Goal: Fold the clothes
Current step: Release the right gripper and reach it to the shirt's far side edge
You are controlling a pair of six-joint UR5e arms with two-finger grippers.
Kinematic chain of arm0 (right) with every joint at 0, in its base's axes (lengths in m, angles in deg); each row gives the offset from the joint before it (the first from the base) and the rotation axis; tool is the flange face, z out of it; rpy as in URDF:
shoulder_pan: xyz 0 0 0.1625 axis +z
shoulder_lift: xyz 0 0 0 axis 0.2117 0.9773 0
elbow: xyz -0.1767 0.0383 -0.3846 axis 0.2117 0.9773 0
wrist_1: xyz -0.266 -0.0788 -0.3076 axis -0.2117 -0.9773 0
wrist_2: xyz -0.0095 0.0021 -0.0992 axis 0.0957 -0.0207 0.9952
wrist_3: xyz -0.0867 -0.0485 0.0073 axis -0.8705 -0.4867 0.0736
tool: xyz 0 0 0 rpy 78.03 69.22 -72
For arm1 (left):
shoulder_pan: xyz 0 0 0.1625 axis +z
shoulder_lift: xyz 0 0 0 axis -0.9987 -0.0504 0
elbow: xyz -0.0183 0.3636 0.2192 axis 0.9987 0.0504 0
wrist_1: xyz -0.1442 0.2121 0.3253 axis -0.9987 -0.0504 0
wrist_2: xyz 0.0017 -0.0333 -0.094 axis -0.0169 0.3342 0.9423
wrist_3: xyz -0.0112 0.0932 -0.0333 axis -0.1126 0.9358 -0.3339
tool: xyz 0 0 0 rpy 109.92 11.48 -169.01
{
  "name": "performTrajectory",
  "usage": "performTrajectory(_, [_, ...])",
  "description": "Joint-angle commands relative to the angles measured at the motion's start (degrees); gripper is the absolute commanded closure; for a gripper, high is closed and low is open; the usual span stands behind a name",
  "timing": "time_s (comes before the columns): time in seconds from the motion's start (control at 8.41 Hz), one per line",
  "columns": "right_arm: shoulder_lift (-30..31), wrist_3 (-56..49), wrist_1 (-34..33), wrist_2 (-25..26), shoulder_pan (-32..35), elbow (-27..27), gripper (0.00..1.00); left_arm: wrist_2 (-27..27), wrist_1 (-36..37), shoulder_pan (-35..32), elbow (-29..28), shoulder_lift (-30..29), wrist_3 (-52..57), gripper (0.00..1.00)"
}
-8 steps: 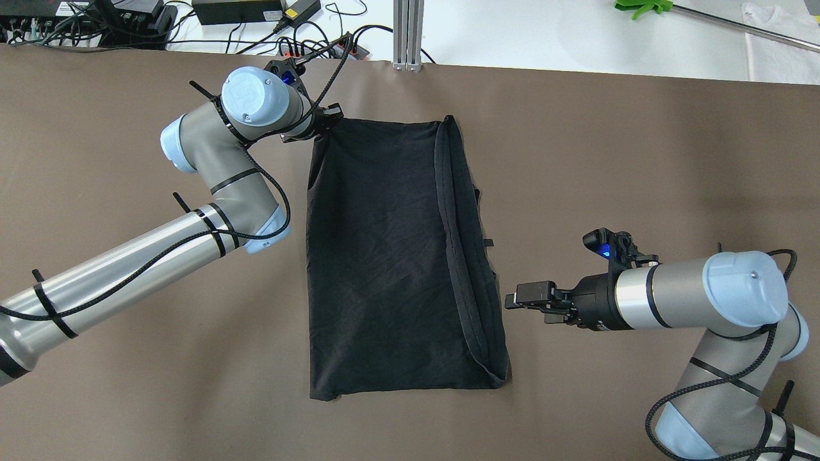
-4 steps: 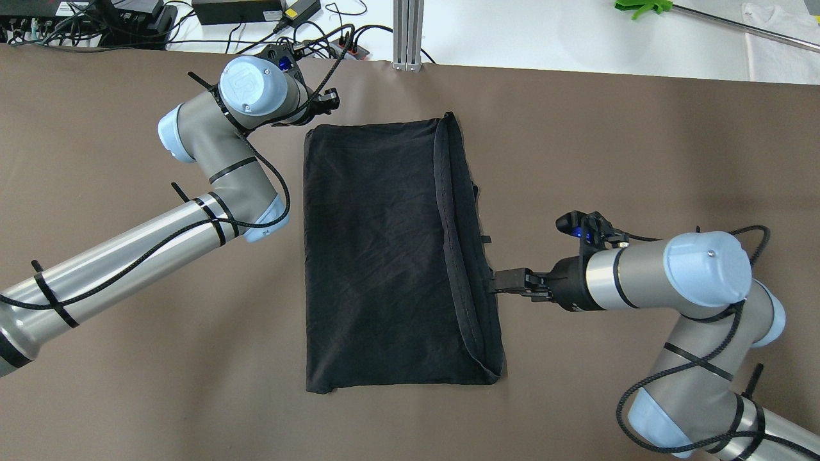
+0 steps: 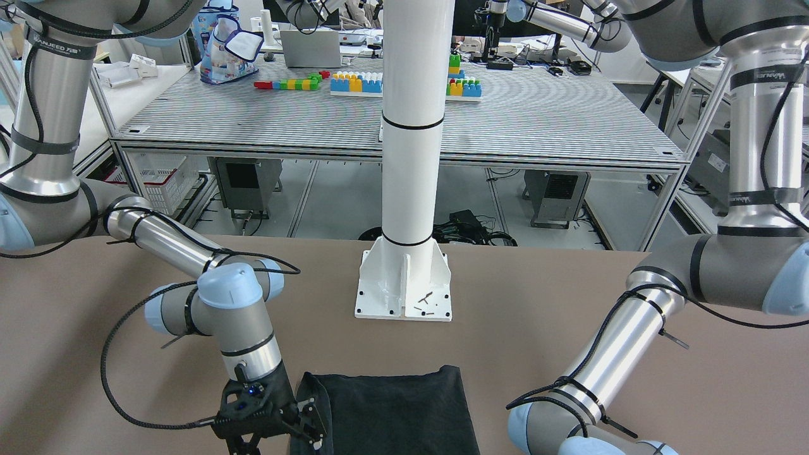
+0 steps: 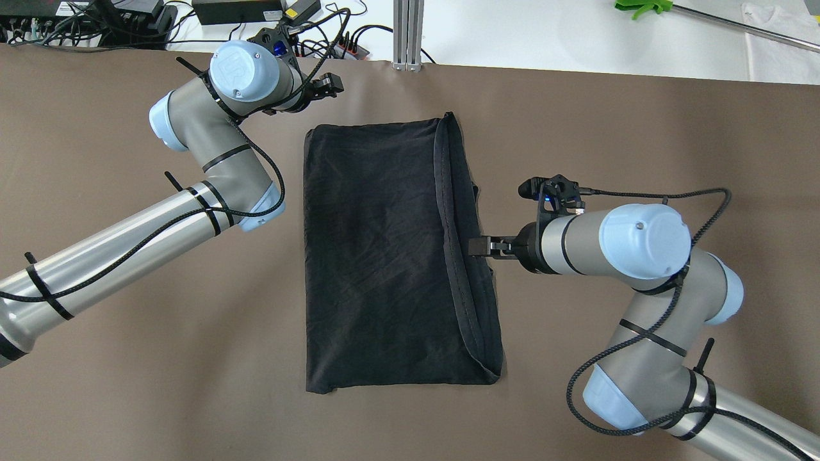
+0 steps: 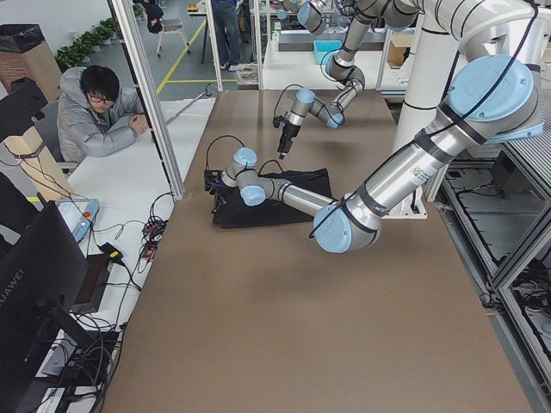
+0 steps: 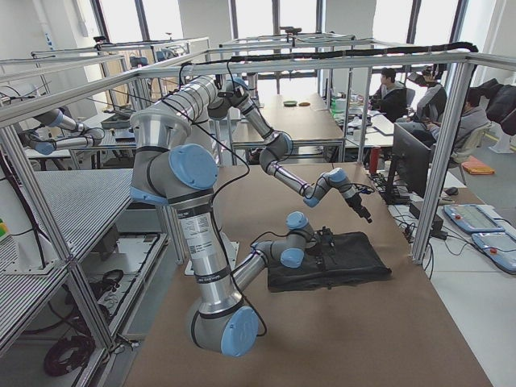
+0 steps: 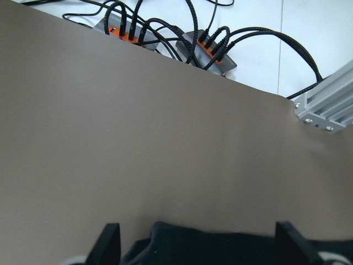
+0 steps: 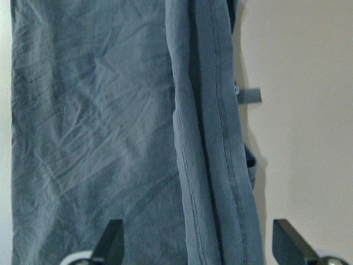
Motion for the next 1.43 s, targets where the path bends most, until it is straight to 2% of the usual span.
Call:
performTrajectory(0.0, [-15.53, -4.47, 0.57, 10.39, 0.38, 20.63, 0.05, 1.11, 0.04, -1.17, 0.59, 0.26, 2.22, 0.0])
performTrajectory(0.36, [-23.73, -4.55, 10.13, 14.55, 1.79, 37.34, 0.06, 1.2, 0.04, -1.79, 0.41, 0.35, 2.4, 0.0])
performTrajectory(0.83, [-30.51, -4.82, 11.38, 18.77, 1.79, 48.09, 0.06, 1.11, 0.04, -2.06, 0.23, 0.52, 2.49, 0.0])
performTrajectory(1.31, [-34.31, -5.78, 12.27, 19.13, 1.79, 55.4, 0.08, 1.11, -0.05, -2.15, 0.32, 0.53, 2.49, 0.0])
